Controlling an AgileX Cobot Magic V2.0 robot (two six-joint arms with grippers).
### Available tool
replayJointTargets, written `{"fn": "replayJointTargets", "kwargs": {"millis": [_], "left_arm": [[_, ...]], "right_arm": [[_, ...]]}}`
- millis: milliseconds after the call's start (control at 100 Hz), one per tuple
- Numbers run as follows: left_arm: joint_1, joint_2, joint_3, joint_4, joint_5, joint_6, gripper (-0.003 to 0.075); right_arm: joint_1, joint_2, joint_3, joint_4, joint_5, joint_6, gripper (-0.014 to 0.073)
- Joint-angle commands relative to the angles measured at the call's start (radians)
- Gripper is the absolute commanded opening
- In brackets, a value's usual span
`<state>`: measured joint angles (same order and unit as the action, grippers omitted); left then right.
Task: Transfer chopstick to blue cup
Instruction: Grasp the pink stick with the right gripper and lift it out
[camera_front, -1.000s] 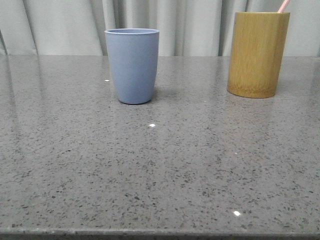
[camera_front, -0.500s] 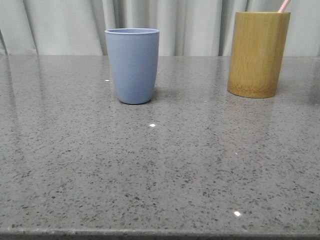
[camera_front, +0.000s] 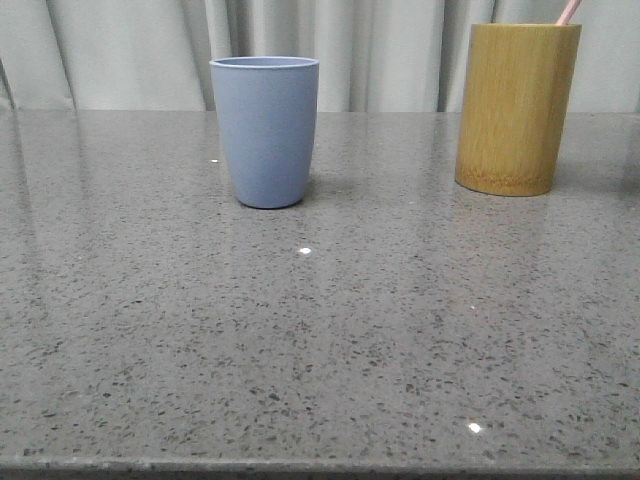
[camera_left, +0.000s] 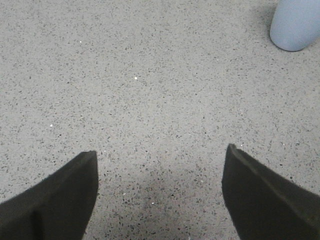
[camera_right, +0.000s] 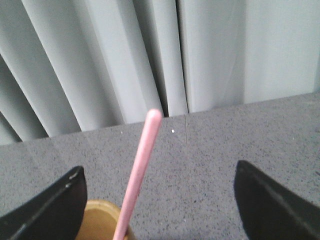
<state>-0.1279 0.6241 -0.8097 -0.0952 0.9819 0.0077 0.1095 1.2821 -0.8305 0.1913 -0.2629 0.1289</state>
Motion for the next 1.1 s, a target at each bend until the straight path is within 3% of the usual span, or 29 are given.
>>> {"fn": "replayJointTargets", "kwargs": {"millis": [0, 1090], "left_arm": [[0.002, 0.002, -0.024, -0.014, -0.063, -0.008, 0.0503], [0.002, 0.002, -0.024, -0.014, -0.064, -0.008, 0.0503]], "right_arm": [[0.0, -0.01, -0.039, 0.0, -0.122, 0.01, 0.0602], [0.0, 0.086, -0.09, 0.0, -0.275, 0.136, 0.0602]]}}
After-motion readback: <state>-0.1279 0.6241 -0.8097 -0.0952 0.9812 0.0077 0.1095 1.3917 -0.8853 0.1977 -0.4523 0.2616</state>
